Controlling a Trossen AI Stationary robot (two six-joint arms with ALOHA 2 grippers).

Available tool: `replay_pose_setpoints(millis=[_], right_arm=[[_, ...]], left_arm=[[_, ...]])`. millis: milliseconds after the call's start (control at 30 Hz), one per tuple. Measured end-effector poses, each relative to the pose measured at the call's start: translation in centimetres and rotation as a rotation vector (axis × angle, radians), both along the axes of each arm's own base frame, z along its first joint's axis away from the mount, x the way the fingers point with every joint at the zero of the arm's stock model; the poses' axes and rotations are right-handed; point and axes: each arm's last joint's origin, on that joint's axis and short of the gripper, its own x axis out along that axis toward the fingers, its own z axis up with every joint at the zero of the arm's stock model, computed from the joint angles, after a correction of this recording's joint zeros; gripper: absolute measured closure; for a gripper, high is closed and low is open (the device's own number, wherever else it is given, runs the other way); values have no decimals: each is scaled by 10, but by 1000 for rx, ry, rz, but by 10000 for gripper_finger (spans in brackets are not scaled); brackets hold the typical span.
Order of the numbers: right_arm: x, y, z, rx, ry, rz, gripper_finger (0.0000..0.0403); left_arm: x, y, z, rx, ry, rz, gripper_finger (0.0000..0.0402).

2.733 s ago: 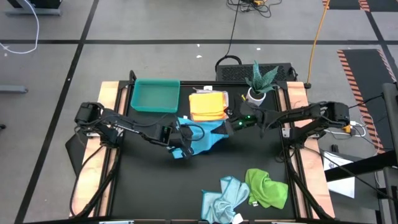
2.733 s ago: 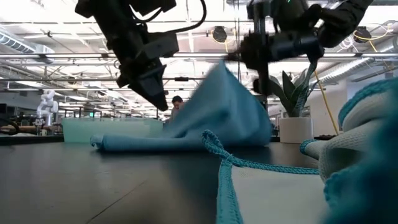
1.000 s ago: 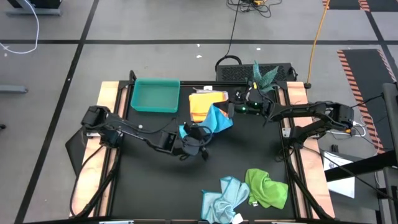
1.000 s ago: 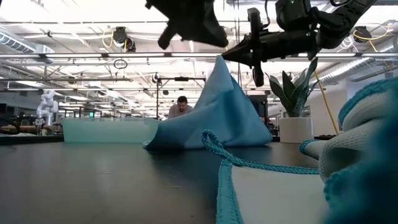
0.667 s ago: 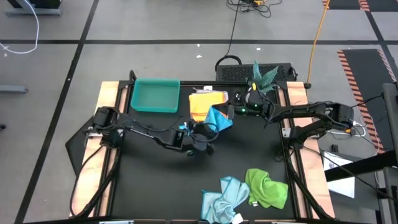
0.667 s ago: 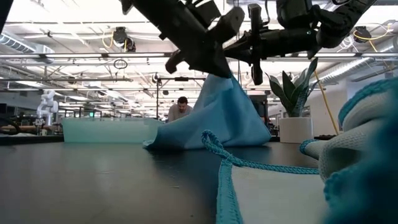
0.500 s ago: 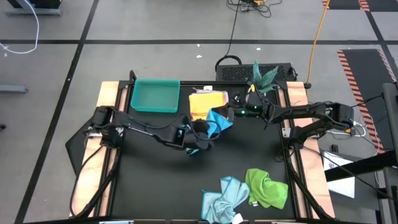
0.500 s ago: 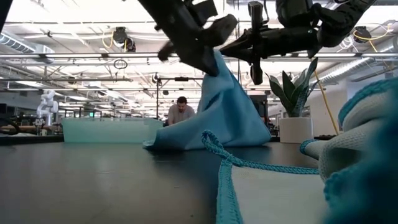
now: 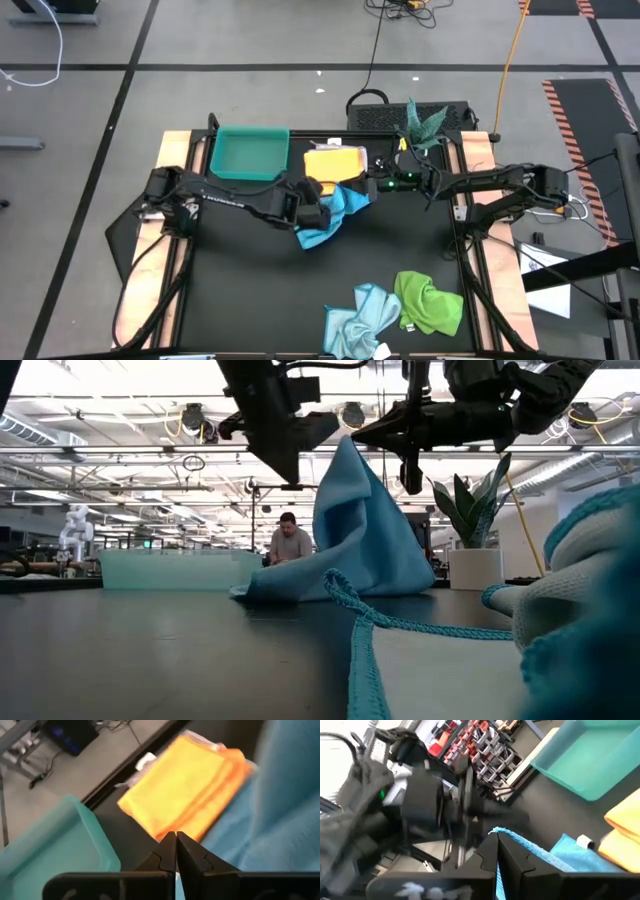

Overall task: Fold microfiber towels
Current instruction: Fold the blue microfiber towel

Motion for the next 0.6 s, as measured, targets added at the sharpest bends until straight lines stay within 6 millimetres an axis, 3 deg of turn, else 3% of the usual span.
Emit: replay_pose_setpoints(millis=[133,300,600], right_arm=[[-1,-2,0,-20,1,-7,403],[-2,-7,-1,-25,8,-16,403],[-3,-11,1,-29,-12,-15,403]], left_arm=[[-2,1,11,-58,-70,-5,385],[6,-15,26,-265,-175,-214,385],[17,-38,8,-277,-209,-223,385]])
